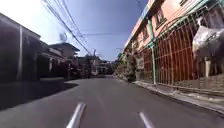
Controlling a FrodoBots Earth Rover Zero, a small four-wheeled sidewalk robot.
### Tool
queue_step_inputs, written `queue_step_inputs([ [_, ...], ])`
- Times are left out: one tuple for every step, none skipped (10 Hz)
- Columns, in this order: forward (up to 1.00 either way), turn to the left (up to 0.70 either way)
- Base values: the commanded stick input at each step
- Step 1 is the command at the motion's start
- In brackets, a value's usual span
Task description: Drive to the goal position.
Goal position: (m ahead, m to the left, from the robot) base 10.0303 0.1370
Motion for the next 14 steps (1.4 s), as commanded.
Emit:
queue_step_inputs([
  [0.85, 0.00],
  [0.85, 0.00],
  [0.85, 0.00],
  [0.85, 0.00],
  [0.85, 0.00],
  [0.85, 0.00],
  [0.85, 0.00],
  [0.85, 0.00],
  [0.85, 0.00],
  [0.85, 0.00],
  [0.85, 0.00],
  [0.85, 0.00],
  [0.85, 0.00],
  [0.85, 0.00],
])
